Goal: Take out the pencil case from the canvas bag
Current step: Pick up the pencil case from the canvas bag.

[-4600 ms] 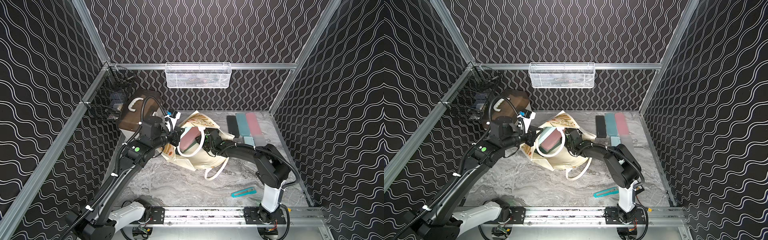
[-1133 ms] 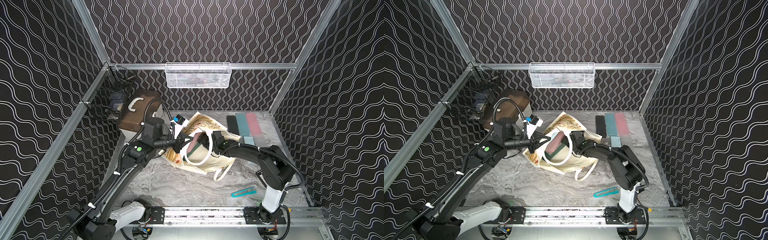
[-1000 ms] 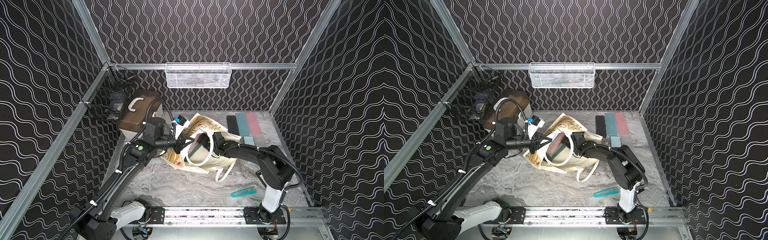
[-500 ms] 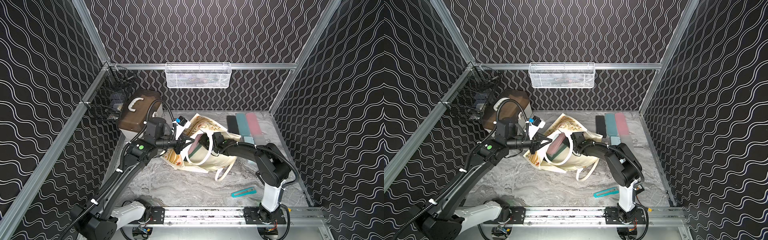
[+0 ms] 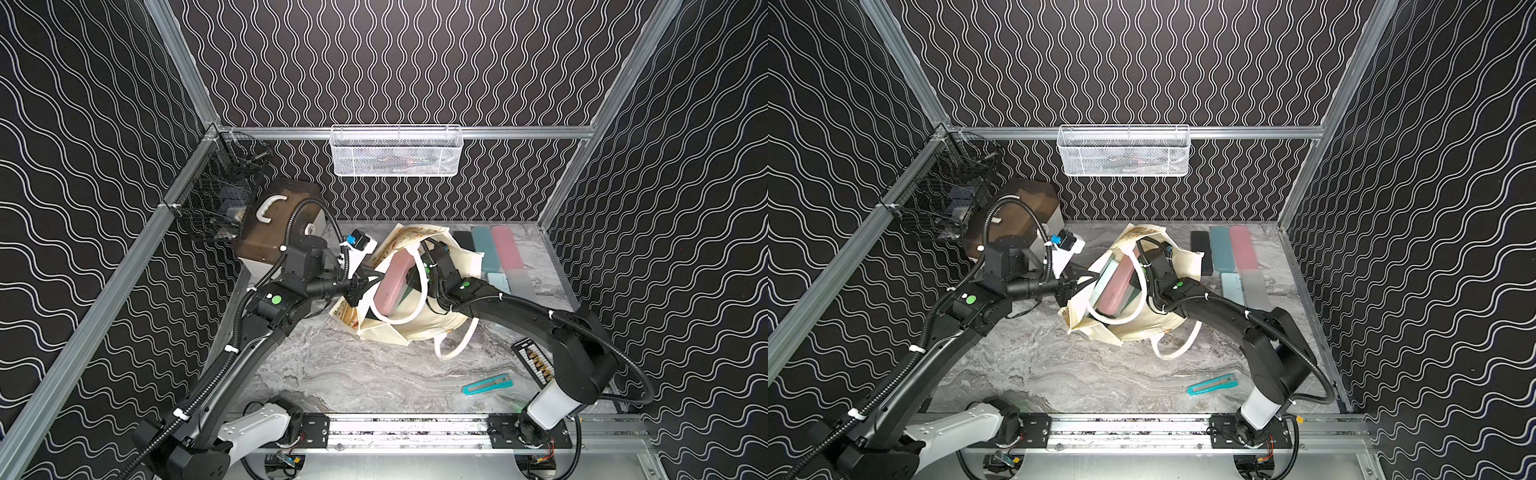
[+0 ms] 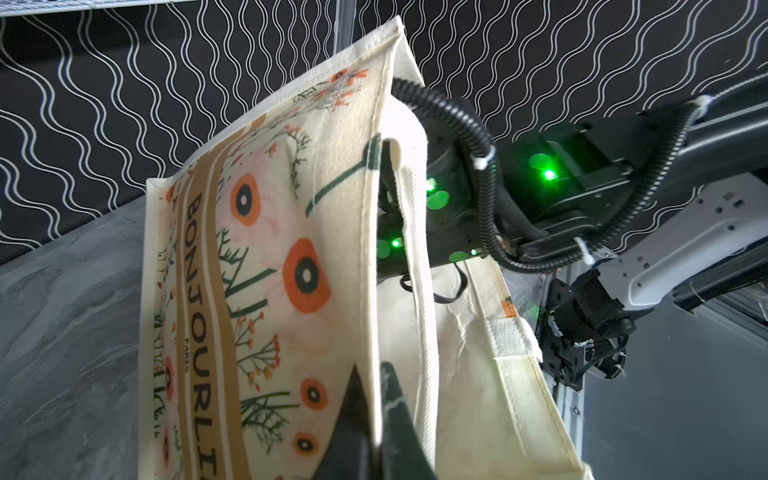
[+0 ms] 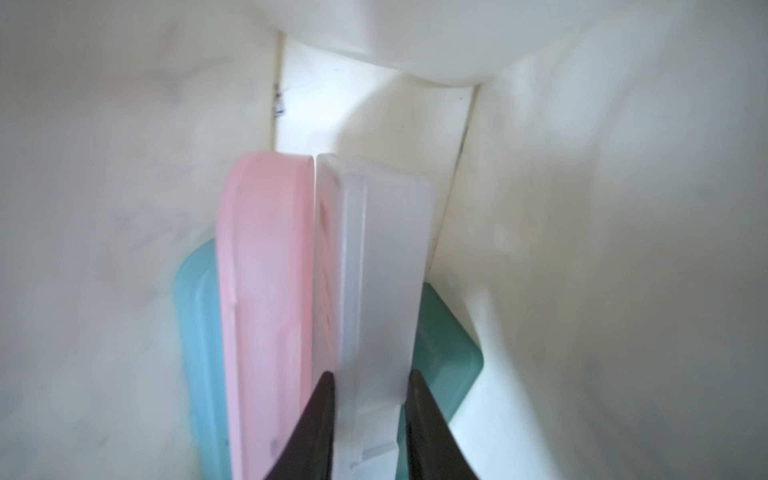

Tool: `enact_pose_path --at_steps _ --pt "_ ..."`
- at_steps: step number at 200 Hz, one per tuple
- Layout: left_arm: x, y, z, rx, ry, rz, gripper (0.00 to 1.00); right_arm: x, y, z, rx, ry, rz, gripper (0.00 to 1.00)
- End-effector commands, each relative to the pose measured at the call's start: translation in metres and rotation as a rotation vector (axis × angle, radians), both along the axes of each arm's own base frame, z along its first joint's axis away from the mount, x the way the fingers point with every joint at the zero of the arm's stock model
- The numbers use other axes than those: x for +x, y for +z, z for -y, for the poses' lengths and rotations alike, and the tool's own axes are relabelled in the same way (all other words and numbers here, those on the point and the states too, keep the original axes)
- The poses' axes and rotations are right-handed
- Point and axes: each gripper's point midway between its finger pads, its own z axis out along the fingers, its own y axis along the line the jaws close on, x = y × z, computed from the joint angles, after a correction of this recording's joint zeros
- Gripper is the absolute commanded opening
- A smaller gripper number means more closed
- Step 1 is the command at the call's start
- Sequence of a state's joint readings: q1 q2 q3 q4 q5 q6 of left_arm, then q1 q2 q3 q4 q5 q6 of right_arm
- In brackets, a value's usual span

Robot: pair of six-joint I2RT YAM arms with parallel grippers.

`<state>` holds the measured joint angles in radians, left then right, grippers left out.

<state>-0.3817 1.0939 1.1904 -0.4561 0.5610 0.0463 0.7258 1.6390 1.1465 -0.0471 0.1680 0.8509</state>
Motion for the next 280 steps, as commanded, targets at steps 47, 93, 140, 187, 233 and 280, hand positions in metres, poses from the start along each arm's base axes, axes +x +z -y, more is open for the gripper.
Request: enact_pose_path --at_steps 47,93,140,187,233,280 --pt "0.018 0.009 -0.016 0.020 0.135 0.076 0.00 -0.019 0.036 0.007 -0.202 0.070 0.177 0.21" --pt "0.036 0.020 -0.037 0.036 0.296 0.113 0.00 -0.030 0.033 0.027 -0.272 0.053 0.180 0.21" --pt "0.047 0.032 -0.058 0.034 0.443 0.150 0.00 -0.043 0.032 0.041 -0.276 0.047 0.172 0.21" --pt "0.055 0.033 -0.071 0.046 0.533 0.147 0.00 -0.050 0.051 0.049 -0.257 0.048 0.211 0.21" --pt "0.055 0.030 -0.062 0.056 0.480 0.136 0.00 -0.061 0.090 0.044 -0.206 0.135 0.319 0.21" --pt "0.062 0.023 -0.059 0.080 0.475 0.101 0.00 -0.068 0.119 0.049 -0.206 0.156 0.371 0.21"
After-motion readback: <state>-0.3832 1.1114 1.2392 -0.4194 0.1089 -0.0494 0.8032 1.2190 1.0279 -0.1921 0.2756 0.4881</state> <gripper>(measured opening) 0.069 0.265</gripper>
